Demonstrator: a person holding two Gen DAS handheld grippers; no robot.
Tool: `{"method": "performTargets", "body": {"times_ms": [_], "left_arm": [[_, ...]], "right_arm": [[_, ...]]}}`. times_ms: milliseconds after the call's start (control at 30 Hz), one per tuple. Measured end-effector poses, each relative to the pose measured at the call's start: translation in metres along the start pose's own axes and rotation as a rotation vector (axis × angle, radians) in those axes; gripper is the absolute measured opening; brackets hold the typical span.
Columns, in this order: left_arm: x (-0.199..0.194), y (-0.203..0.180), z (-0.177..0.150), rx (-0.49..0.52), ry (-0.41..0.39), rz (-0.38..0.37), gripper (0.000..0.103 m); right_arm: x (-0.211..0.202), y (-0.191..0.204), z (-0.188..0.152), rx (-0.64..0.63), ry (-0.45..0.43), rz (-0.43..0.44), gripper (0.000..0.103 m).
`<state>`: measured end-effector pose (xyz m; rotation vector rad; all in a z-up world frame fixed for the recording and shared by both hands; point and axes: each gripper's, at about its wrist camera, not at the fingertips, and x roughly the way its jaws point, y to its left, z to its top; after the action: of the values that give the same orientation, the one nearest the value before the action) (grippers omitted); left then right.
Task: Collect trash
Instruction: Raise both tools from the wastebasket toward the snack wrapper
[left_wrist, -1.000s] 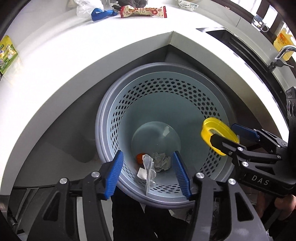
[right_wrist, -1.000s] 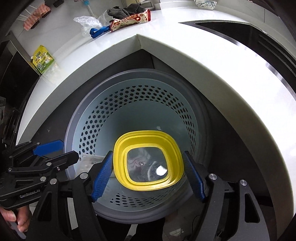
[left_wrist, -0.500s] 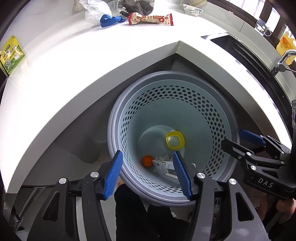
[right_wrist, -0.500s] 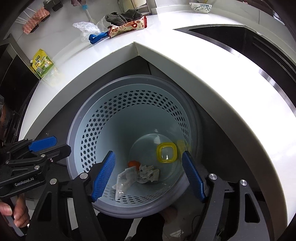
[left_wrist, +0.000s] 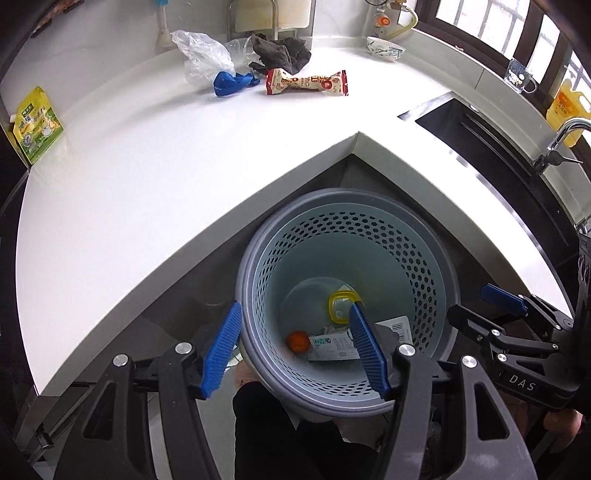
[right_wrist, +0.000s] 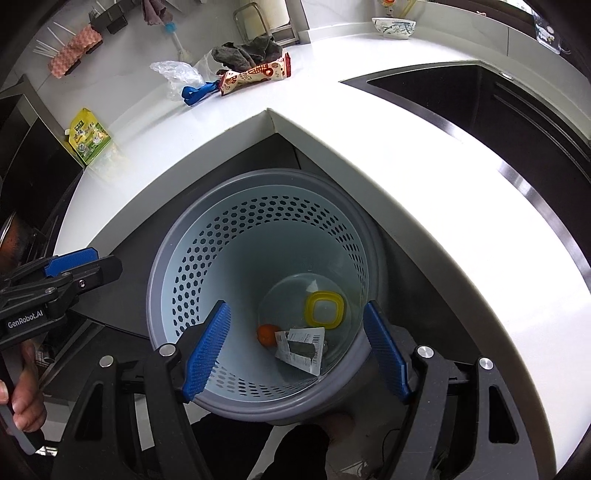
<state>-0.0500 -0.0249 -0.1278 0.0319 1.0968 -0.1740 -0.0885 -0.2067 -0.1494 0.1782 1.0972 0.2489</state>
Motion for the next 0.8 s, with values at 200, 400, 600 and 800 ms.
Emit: {"method": "performTargets", "body": {"times_ms": [200, 400, 600, 800], "left_arm": [[-0.02, 0.004, 0.018, -0.002, -0.053, -0.002, 0.061], [-0.04, 0.013, 0.038, -0.002, -0.119, -0.003, 0.065], [-0.049, 0.026, 0.063, -0.001, -0.162, 0.001, 0.065], [-0.052, 0.046, 0.093, 0.007, -0.202, 0.005, 0.069]], "right_arm": [[-0.016, 0.009, 0.012, -0.009, -0.039, 0.008, 0.071], [-0.028, 0.02, 0.031, -0.019, -0.085, 0.009, 0.071], [-0.036, 0.031, 0.054, -0.015, -0.133, 0.003, 0.071], [-0.035, 0.043, 0.08, -0.006, -0.168, -0.015, 0.071]]}}
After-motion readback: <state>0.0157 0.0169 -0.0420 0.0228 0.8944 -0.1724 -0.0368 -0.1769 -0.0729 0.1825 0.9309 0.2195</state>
